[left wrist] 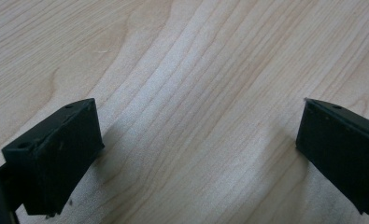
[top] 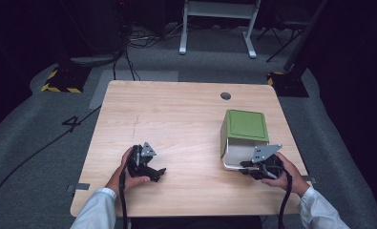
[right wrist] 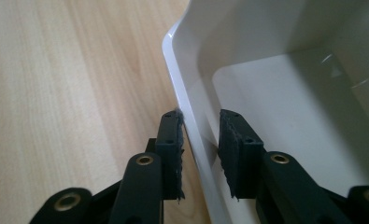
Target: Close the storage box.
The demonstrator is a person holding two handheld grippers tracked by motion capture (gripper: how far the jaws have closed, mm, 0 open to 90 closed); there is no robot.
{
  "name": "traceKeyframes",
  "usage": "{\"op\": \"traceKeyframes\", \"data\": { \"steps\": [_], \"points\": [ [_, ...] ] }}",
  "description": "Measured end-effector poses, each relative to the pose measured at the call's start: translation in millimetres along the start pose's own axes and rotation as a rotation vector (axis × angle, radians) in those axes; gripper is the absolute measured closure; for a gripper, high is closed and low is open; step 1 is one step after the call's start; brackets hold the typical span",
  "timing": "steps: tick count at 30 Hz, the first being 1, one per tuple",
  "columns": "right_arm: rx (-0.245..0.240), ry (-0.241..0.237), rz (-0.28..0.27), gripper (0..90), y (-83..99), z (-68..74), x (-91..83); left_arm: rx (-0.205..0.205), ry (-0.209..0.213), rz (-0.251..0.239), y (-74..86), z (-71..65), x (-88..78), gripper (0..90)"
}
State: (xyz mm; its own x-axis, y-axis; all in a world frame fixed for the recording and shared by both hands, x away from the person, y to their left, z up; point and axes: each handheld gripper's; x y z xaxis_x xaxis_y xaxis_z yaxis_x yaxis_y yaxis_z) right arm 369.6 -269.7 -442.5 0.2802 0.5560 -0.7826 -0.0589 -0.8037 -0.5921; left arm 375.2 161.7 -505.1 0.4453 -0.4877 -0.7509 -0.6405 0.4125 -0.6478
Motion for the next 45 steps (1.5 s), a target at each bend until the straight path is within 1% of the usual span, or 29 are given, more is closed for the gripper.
{"op": "traceKeyframes", "data": {
  "steps": [1,4,7,8,9,10,13,14,15,18,24,29,33,34,35,37,39,43,44,45],
  "points": [
    [0.017,0.012,-0.014,70.3,0.0,-6.5,-0.9,0.0,0.0,0.0,0.0,0.0,0.0,0.5],
    [0.021,0.047,-0.002,70.5,-0.8,-12.4,-0.2,0.001,0.001,0.0,-0.1,0.0,0.0,0.5],
    [0.024,0.048,0.005,69.5,-2.3,-18.1,3.9,-0.001,0.001,-0.001,0.0,-0.1,0.1,0.5],
    [0.022,0.057,0.017,69.1,-3.1,-19.1,5.5,-0.001,0.001,0.0,0.0,-0.1,0.1,0.5],
    [0.022,0.057,0.017,69.1,-3.1,-19.1,5.5,-0.001,0.001,0.0,0.0,-0.1,0.1,0.5],
    [0.021,0.07,0.029,68.9,-4.3,-21.5,8.5,-0.001,0.001,0.0,0.0,-0.1,0.1,0.5],
    [0.028,0.07,0.028,69.2,-5.3,-23.7,9.8,-0.001,0.001,0.0,0.0,-0.1,0.1,0.5],
    [0.032,0.082,0.028,69.8,-6.6,-26.1,10.7,-0.001,0.001,0.0,0.0,-0.1,0.1,0.5],
    [0.032,0.082,0.028,69.8,-6.6,-26.1,10.7,-0.001,0.001,0.0,0.0,-0.1,0.1,0.5],
    [0.052,0.088,0.028,69.7,-7.7,-30.8,12.5,-0.001,0.001,0.0,0.0,-0.1,0.1,0.5],
    [0.062,0.097,0.03,70.0,-9.4,-35.8,14.9,-0.001,0.001,0.0,0.0,-0.1,0.1,0.5],
    [0.069,0.103,0.01,69.6,-11.3,-35.2,13.3,-0.001,0.001,0.0,0.0,-0.1,0.1,0.5],
    [0.086,0.101,-0.032,65.6,-10.3,-36.2,6.3,-0.001,0.001,0.0,0.0,-0.1,0.1,0.5],
    [0.086,0.102,-0.038,63.5,-10.2,-35.8,4.5,-0.001,0.001,0.0,0.0,0.0,0.1,0.5],
    [0.087,0.105,-0.04,63.3,-10.2,-35.3,3.1,-0.001,0.001,0.0,0.0,-0.1,0.1,0.5],
    [0.08,0.103,-0.047,62.2,-10.6,-33.3,0.2,-0.001,0.001,0.0,0.0,-0.1,0.1,0.5],
    [0.069,0.107,-0.055,58.0,-11.4,-30.2,-4.2,-0.001,0.001,0.0,0.0,0.0,0.1,0.5],
    [0.066,0.119,-0.061,54.8,-11.4,-27.6,-8.1,-0.001,0.001,0.0,0.0,-0.1,0.1,0.5],
    [0.063,0.115,-0.062,52.4,-11.4,-25.3,-10.2,-0.001,0.001,0.0,0.0,-0.1,0.1,0.5],
    [0.063,0.115,-0.062,52.4,-11.4,-25.3,-10.2,-0.001,0.001,0.0,0.0,0.0,0.1,0.5]
  ]
}}
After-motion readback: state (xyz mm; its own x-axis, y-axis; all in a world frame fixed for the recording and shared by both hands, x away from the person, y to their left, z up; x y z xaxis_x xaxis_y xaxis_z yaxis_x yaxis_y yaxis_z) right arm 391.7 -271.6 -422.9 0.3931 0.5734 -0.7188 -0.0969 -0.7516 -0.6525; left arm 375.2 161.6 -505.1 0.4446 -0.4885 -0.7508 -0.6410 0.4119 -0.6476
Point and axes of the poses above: each handheld gripper's, and its own axes: x roughly forward along the jaws, y roughly out of its underside, z roughly to its left, and after that the axes turned 10 degrees about -x, right-handed
